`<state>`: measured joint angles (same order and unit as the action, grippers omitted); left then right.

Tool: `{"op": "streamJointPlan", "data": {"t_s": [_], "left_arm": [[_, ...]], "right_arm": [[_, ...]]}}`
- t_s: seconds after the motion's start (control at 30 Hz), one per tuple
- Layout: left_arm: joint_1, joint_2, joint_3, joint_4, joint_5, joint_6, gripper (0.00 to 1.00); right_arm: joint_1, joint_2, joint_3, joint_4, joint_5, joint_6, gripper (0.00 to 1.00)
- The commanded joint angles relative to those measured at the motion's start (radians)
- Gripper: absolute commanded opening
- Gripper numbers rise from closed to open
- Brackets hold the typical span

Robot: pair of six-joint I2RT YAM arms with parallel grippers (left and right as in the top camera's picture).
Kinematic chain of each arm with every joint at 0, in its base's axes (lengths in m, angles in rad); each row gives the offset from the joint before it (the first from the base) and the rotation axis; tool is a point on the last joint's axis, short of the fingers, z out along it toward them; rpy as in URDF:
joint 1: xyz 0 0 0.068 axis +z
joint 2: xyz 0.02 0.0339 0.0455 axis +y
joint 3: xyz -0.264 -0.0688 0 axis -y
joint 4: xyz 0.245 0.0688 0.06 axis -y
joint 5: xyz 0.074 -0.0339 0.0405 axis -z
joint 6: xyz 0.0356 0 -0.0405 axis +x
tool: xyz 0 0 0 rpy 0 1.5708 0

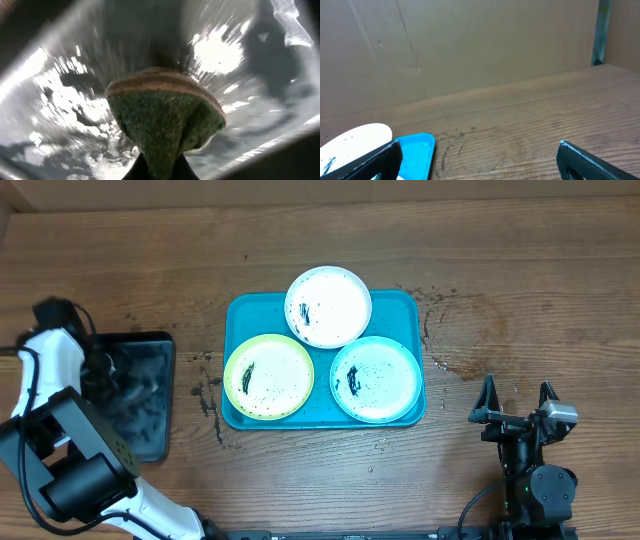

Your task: Clean dirty plates on tray and stack at the side

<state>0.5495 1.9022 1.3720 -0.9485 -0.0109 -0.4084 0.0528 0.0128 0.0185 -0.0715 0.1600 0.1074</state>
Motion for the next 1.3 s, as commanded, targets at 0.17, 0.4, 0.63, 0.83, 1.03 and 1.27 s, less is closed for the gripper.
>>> {"op": "streamJointPlan", "data": {"t_s": [0.17, 0.4, 0.63, 0.83, 1.03, 1.27], "left_arm": [[-0.002, -0.118, 0.161, -0.072, 0.101, 0.024, 0.04], [-0.026, -0.039, 0.045, -0.016, 0.095, 0.023, 0.04], [-0.006, 0.012, 0.054, -0.086, 0.098, 0.023, 0.04], [0.01, 0.011, 0.216, -0.267, 0.14, 0.019, 0.04], [-0.025, 0.019, 0.081, -0.131, -0.023, -0.023, 0.04], [-0.024, 0.009, 0.084, -0.15, -0.015, -0.026, 0.04]], "right_arm": [[-0.004, -0.01, -0.011, 0.003, -0.005, -0.004, 1.0], [-0.004, -0.01, -0.011, 0.003, -0.005, -0.004, 1.0], [-0.004, -0.01, -0.011, 0.003, -0.005, -0.004, 1.0], [-0.004, -0.01, -0.011, 0.003, -0.005, -0.004, 1.0], [-0.004, -0.01, -0.011, 0.003, -0.005, -0.004, 1.0], [-0.004, -0.01, -0.011, 0.003, -0.005, -0.004, 1.0]]}}
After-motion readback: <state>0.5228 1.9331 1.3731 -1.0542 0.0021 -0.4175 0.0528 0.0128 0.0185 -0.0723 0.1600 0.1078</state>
